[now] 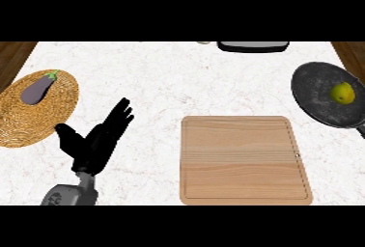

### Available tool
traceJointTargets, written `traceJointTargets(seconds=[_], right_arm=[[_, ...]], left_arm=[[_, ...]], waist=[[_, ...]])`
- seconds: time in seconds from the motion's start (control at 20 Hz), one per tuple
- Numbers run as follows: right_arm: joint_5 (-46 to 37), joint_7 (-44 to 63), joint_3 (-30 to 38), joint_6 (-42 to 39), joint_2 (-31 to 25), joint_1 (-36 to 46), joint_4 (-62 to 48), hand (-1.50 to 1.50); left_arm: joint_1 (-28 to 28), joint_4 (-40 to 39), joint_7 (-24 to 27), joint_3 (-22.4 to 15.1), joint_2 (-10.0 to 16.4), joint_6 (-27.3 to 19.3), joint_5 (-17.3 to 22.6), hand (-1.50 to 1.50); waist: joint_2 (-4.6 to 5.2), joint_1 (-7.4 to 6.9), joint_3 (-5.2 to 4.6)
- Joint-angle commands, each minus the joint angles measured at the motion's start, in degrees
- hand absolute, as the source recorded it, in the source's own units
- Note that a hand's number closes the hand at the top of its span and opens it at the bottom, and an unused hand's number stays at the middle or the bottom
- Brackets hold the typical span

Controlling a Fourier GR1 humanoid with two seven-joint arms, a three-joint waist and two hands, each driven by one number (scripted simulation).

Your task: Pick the pear from the cutting board and place it in the pan

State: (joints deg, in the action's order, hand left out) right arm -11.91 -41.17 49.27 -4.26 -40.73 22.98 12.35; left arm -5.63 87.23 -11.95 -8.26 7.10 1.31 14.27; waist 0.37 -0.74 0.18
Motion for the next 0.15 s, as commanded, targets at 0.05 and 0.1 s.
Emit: traceJointTargets(seconds=[0.05, 0.1], right_arm=[[1.26, 1.80, -2.97, -3.18, -1.69, -0.91, 1.11, -1.50], [1.40, -1.46, -3.50, -1.55, 1.15, -1.57, 0.96, -1.50]], left_arm=[[0.81, 0.66, -1.07, -0.54, -1.74, -0.47, -0.93, 0.00], [2.25, 2.66, -0.45, -0.10, -0.58, 0.53, -0.95, 0.00]], waist=[[-0.20, 0.20, -0.08], [-0.18, 0.05, -0.05]])
